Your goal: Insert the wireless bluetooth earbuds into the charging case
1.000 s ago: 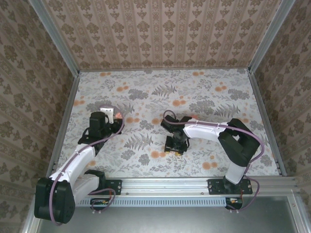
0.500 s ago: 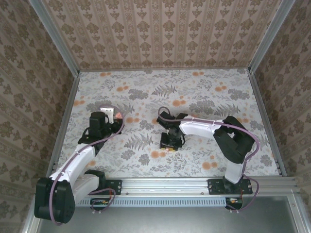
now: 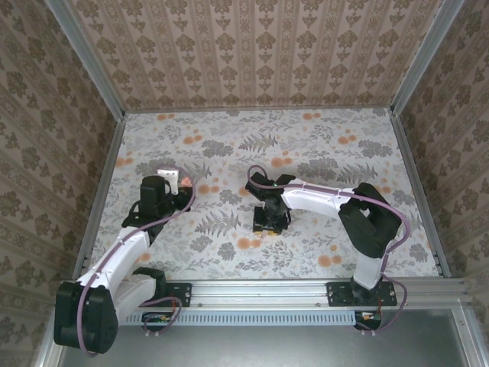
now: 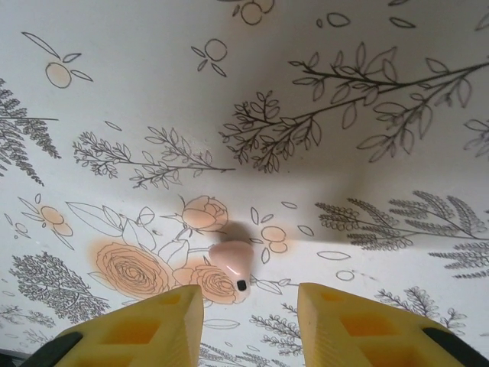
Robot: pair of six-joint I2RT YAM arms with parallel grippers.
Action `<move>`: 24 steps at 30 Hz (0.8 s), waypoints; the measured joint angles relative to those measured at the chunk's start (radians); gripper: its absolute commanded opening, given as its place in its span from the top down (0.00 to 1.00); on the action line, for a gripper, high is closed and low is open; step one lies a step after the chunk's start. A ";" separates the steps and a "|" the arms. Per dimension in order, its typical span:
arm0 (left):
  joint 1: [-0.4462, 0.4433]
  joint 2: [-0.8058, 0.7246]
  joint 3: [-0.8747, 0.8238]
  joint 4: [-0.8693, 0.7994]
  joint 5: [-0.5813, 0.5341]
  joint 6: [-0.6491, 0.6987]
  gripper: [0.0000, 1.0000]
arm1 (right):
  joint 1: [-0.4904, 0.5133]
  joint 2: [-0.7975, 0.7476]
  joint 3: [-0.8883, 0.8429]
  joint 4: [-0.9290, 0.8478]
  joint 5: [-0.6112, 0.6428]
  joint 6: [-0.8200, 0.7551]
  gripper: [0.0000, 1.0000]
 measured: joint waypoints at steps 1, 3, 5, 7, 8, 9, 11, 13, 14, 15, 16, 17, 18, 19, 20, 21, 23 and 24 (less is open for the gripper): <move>0.000 0.000 0.000 0.000 0.000 0.000 0.89 | 0.000 -0.003 0.000 -0.001 0.000 0.000 0.62; 0.000 0.000 0.000 0.000 0.000 0.000 0.89 | 0.000 -0.003 0.000 0.000 0.000 0.000 0.62; 0.000 0.000 0.000 0.000 0.000 0.000 0.89 | 0.000 -0.003 0.000 0.000 -0.001 0.000 0.62; 0.000 0.000 0.000 0.000 0.000 0.000 0.89 | 0.000 -0.002 0.000 0.001 -0.002 0.000 0.63; 0.000 0.000 0.000 -0.001 0.000 0.000 0.89 | 0.000 -0.001 0.000 0.001 -0.002 0.000 0.63; 0.000 0.000 0.000 -0.001 -0.001 0.000 0.89 | 0.000 0.003 0.001 0.002 -0.002 0.000 0.63; 0.000 0.000 0.001 -0.003 -0.003 0.000 0.89 | 0.001 0.016 0.003 0.001 -0.005 0.000 0.63; 0.000 0.000 0.001 -0.006 -0.004 0.000 0.89 | 0.002 0.034 0.008 0.002 -0.005 0.000 0.64; 0.000 0.000 0.001 -0.007 -0.004 0.000 0.89 | 0.002 0.042 0.011 0.002 -0.006 0.000 0.65; 0.000 0.000 0.001 -0.007 -0.004 0.000 0.89 | 0.002 0.050 0.013 0.003 -0.008 0.000 0.65; 0.000 -0.001 0.001 -0.007 -0.004 0.000 0.89 | 0.002 0.056 0.014 0.004 -0.009 0.000 0.65; 0.000 -0.002 0.001 -0.008 -0.004 0.000 0.89 | 0.002 0.062 0.014 0.006 -0.010 0.000 0.66; 0.000 -0.002 0.001 -0.007 -0.005 0.000 0.89 | 0.003 0.068 0.014 0.009 -0.013 0.000 0.66; 0.000 -0.003 0.001 -0.007 -0.007 0.000 0.89 | 0.004 0.072 0.015 0.011 -0.016 0.000 0.66; 0.000 -0.004 0.001 -0.008 -0.007 0.000 0.89 | 0.005 0.075 0.018 0.013 -0.019 0.000 0.66; 0.000 -0.006 0.001 -0.007 -0.008 0.000 0.89 | 0.007 0.077 0.019 0.013 -0.021 0.000 0.67; 0.000 -0.006 0.001 -0.007 -0.011 0.000 0.89 | 0.009 0.080 0.025 0.018 -0.024 0.000 0.68; 0.000 -0.006 0.001 -0.008 -0.011 0.001 0.89 | 0.010 0.082 0.029 0.019 -0.025 0.000 0.68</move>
